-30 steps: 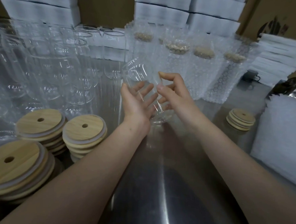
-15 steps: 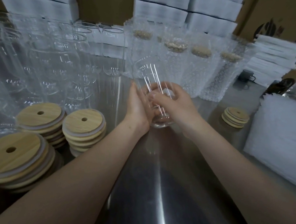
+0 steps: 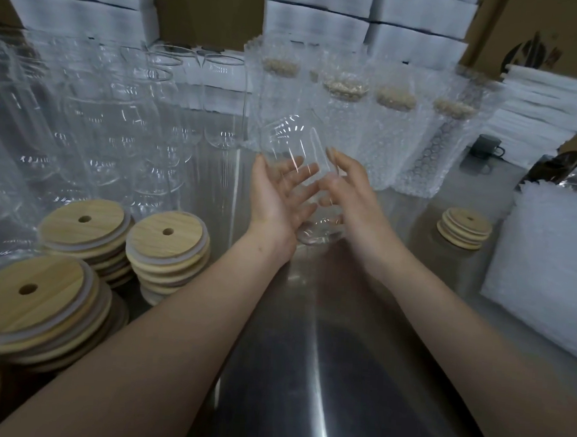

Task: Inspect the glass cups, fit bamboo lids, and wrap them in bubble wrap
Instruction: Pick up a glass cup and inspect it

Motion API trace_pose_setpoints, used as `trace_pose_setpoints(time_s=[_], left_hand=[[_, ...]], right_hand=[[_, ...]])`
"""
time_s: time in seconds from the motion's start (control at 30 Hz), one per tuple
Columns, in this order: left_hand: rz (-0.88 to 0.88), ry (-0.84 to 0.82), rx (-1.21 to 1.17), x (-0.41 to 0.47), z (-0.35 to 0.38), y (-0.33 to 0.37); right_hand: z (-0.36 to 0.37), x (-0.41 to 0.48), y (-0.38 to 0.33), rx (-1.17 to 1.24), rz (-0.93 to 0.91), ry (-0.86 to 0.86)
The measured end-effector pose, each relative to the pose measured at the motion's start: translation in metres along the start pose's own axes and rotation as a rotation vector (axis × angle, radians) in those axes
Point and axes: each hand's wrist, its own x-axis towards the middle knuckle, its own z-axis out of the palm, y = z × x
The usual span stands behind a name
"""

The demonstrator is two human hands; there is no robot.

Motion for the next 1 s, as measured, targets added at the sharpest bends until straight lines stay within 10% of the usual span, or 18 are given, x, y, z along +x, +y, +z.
trace_pose_setpoints(time_s=[0.5, 1.0], left_hand=[[-0.055, -0.099, -0.017, 0.007, -0.004, 0.001], [-0.070, 0.002, -0.049, -0.008, 0.009, -0.003]], right_hand=[[-0.005, 0.002, 0.001, 0.273, 0.163, -0.116], [0.022, 0.000, 0.006, -0.539, -0.128, 0.337]])
